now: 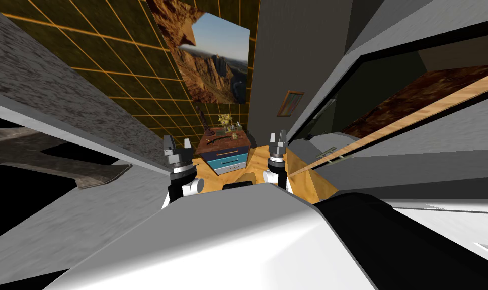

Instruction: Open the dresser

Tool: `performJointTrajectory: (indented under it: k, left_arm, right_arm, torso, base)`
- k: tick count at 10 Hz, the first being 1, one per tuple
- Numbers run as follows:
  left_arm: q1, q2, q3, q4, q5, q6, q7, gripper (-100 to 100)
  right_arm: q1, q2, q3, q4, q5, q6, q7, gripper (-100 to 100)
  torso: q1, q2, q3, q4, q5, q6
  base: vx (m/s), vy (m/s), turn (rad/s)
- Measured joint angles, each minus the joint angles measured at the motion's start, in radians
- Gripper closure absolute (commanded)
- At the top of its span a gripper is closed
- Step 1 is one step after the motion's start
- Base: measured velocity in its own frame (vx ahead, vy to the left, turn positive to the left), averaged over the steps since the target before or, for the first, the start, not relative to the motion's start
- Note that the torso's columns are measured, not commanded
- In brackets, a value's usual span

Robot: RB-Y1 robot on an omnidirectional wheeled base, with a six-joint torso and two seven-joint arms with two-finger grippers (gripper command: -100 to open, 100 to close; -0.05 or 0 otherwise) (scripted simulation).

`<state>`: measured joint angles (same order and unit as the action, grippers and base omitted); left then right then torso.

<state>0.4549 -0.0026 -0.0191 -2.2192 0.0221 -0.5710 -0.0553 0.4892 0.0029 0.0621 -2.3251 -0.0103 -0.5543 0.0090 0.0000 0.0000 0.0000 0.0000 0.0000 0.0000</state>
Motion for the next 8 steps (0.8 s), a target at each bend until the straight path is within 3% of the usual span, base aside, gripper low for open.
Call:
performJointTrajectory:
  k: [2,8]
  left_arm:
    - [0.0,0.0,0.0,0.0,0.0,0.0,0.0,0]
    - [0.0,0.0,0.0,0.0,0.0,0.0,0.0,0]
  right_arm:
    - [0.0,0.0,0.0,0.0,0.0,0.0,0.0,0]
    - [0.0,0.0,0.0,0.0,0.0,0.0,0.0,0]
  torso:
    - [0.0,0.104,-0.209,0.105,0.0,0.0]
    - [0.0,0.544,-1.087,0.544,0.0,0.0]
  base:
    - [0.0,0.0,0.0]
    - [0.0,0.0,0.0]
